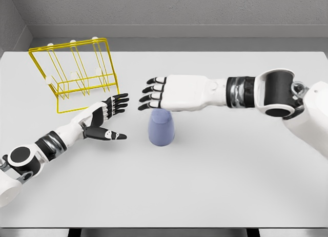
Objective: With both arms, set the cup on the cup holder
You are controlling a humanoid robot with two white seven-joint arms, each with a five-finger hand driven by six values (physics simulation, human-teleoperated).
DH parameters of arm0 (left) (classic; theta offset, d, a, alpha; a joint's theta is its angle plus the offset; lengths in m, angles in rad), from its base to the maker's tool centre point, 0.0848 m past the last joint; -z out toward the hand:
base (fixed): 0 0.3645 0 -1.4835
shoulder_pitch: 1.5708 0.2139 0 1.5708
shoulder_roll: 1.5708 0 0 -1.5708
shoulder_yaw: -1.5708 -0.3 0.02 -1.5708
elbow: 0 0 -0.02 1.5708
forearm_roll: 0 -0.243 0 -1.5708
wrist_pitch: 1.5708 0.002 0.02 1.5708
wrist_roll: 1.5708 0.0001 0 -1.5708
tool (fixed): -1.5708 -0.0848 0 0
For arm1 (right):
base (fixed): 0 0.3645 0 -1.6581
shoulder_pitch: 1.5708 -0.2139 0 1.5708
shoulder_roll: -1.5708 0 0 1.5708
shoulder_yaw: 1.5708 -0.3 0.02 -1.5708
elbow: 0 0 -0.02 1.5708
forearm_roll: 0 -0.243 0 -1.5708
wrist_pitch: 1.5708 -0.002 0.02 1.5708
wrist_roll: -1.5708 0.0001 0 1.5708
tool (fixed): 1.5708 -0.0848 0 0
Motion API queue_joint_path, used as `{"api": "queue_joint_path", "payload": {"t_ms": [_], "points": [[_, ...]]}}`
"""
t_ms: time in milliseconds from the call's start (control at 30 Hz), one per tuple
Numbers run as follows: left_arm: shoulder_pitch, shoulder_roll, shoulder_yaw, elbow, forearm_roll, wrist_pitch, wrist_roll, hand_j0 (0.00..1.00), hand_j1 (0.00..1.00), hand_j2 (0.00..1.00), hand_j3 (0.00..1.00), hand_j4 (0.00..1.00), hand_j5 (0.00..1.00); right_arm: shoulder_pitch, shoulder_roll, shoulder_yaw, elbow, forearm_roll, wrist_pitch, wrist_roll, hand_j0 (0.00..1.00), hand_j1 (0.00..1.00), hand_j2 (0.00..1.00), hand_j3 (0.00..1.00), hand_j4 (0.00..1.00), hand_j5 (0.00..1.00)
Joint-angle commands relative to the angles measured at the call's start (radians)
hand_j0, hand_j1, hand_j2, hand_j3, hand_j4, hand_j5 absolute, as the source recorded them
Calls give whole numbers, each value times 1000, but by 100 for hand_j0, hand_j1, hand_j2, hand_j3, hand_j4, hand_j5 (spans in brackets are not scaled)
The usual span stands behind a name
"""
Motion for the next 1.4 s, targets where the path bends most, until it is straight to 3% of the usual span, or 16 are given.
{"api": "queue_joint_path", "payload": {"t_ms": [0, 133, 233, 300, 367, 567, 700, 1367], "points": [[0, 1, 0, 0, 2, -1, 0, 100, 100, 100, 100, 100, 100, 3, -23, -129, -28, -15, 3, -2, 100, 100, 100, 100, 100, 100], [-3, -3, -3, 0, -1, 3, 0, 100, 100, 100, 100, 100, 100, 71, -65, -420, -22, -75, 3, -3, 100, 100, 100, 100, 100, 100], [-2, -29, -8, -2, -24, 4, 0, 100, 100, 100, 100, 100, 100, 245, -146, -656, -2, -226, 3, -2, 100, 100, 100, 100, 100, 100], [-3, -48, -8, -2, -36, 7, 0, 100, 100, 100, 100, 100, 100, 330, -163, -686, 70, -289, 3, -2, 100, 100, 100, 100, 100, 100], [-5, -66, -10, 0, -42, 9, 0, 100, 100, 100, 100, 100, 100, 425, -151, -695, 75, -332, 3, -3, 100, 100, 100, 100, 100, 100], [-12, -97, -11, 0, -45, 12, 0, 100, 100, 100, 100, 100, 100, 595, -114, -811, 69, -360, 3, 3, 100, 100, 100, 100, 100, 100], [-17, -115, -17, 6, -50, 12, 0, 100, 100, 100, 100, 100, 100, 598, -85, -836, 72, -358, 3, 6, 100, 100, 100, 100, 100, 100], [-38, -195, -30, 26, -73, 39, 1, 100, 100, 100, 100, 100, 100, 603, -85, -854, 118, -355, 3, 6, 100, 100, 100, 100, 100, 100]]}}
